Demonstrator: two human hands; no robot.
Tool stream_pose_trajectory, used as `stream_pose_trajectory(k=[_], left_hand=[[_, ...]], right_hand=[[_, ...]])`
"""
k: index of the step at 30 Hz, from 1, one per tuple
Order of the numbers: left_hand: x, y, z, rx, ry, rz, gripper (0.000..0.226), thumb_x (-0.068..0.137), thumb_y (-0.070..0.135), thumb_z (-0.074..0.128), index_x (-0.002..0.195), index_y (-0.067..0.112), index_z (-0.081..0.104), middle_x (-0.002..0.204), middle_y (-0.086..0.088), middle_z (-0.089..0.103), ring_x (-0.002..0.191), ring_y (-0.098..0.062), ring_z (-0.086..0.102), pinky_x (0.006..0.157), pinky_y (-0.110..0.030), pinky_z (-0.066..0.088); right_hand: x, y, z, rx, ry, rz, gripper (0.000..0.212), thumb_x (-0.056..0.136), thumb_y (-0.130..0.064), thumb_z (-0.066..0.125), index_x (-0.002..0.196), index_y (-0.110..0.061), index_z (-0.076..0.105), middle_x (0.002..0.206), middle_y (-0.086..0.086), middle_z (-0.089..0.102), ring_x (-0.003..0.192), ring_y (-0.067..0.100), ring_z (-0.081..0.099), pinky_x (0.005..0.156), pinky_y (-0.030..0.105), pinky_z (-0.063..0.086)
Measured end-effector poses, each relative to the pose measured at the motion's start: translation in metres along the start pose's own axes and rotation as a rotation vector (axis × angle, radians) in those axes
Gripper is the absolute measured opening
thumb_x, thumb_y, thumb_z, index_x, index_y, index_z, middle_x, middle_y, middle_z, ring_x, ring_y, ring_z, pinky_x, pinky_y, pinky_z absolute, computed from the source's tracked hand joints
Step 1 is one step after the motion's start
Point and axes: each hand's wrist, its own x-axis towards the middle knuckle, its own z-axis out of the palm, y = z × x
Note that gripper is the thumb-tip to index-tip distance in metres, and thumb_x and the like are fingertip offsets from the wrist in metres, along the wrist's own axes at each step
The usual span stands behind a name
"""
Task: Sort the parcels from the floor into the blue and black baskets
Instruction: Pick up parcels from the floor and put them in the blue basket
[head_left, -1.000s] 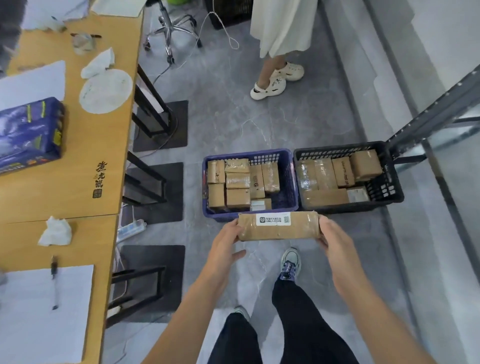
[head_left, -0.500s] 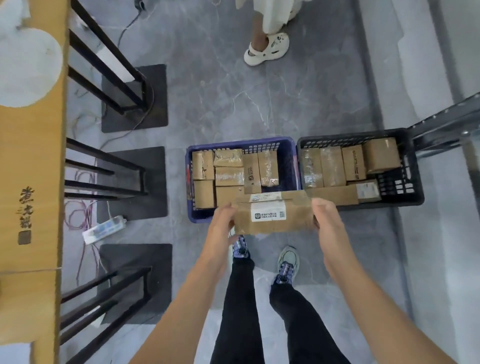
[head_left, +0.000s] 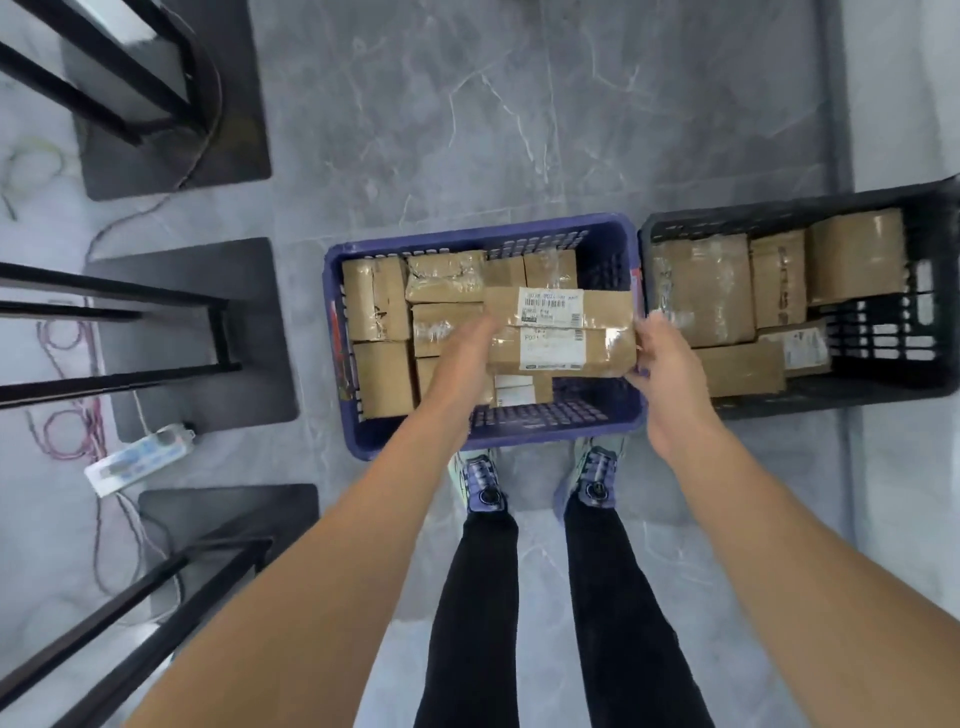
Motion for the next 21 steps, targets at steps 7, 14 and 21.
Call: stream_pose_trajectory(k=[7,14,21], left_hand=[[0.087,-0.015,0.033,0.01,-0.007,-0.016,0.051,0.108,0.047,0.042,0.156,0.028,0.045,0.155,0.009,0.047,0.14,-0.014,0.044,0.11,-0.04,0.036],[0.143,-0.018,0.066,0.061,0.05,-0.002,0.051,0.09,0.059,0.05,0.129,0.026,0.058,0.135,0.009,0.055,0.123,-0.014,0.053,0.112,-0.051,0.042],[0.182,-0.023,0.087,0.061,0.177,0.077,0.058,0.098,0.047,0.055,0.147,0.016,0.052,0.161,0.003,0.029,0.14,-0.016,0.037,0.104,-0.036,0.028]], right_hand=[[0.099,0.015,0.021,0.031,-0.017,0.046,0.032,0.106,-0.038,0.048,0.126,-0.021,0.066,0.11,-0.002,0.076,0.103,0.011,0.068,0.082,0.024,0.048],[0.167,0.014,0.043,0.011,-0.035,-0.014,0.022,0.106,-0.034,0.046,0.102,-0.028,0.066,0.1,-0.01,0.076,0.098,0.006,0.067,0.078,0.02,0.047],[0.199,0.015,0.066,0.016,-0.094,-0.03,0.028,0.109,-0.038,0.044,0.132,-0.028,0.056,0.122,-0.011,0.07,0.109,0.001,0.063,0.075,0.02,0.041]])
